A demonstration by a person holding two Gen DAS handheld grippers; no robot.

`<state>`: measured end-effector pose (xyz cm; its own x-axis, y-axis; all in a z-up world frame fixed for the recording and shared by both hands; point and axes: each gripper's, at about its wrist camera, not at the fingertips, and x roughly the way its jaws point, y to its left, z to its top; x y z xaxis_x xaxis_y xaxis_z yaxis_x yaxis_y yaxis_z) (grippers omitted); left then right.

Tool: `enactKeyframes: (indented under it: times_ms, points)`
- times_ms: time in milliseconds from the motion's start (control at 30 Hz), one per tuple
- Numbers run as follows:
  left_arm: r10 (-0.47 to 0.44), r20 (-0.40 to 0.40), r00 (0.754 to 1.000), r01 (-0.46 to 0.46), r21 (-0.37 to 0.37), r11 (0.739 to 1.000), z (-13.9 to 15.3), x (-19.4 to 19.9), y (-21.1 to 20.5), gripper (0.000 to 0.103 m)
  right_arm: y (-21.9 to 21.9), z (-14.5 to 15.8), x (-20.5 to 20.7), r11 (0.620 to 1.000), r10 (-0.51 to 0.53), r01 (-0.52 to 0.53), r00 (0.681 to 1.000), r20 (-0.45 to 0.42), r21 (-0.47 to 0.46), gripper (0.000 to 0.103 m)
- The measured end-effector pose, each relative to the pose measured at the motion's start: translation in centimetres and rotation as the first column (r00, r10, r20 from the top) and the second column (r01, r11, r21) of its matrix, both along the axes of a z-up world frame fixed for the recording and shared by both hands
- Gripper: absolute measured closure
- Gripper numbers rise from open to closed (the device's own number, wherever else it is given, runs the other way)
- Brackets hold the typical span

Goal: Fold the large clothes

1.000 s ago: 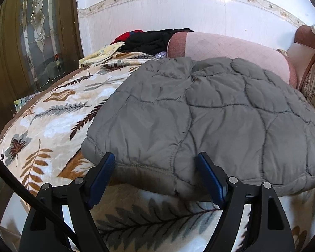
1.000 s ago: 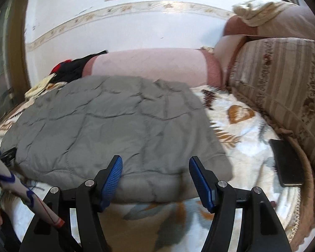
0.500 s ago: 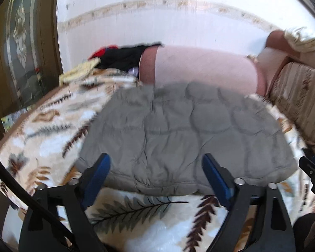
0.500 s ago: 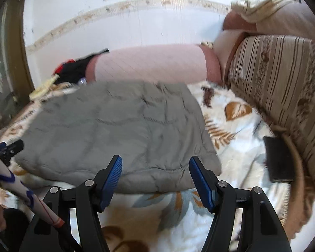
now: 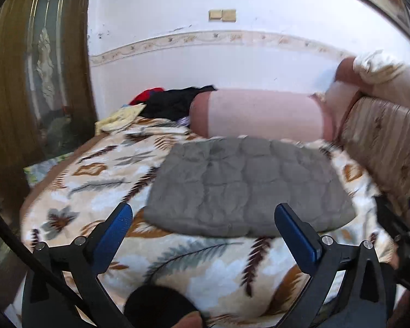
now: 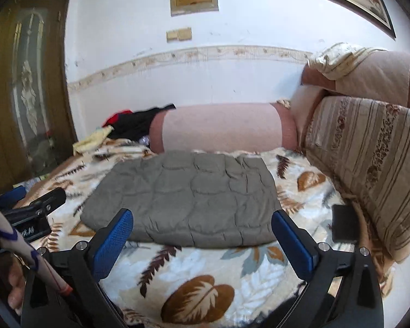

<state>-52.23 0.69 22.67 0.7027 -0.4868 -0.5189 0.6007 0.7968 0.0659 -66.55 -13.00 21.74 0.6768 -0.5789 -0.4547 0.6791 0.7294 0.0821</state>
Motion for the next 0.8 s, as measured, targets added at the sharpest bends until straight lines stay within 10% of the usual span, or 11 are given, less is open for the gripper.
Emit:
enactKeyframes:
  times_ms: [800]
  points:
    - [0.045,-0.068,0.997,-0.033,0.159,0.987,-5.6,2.9,-1.2,0.000,-0.4,-5.0,2.5,0.999,0.044,-0.040,0.993,-0.107,0.036,0.000]
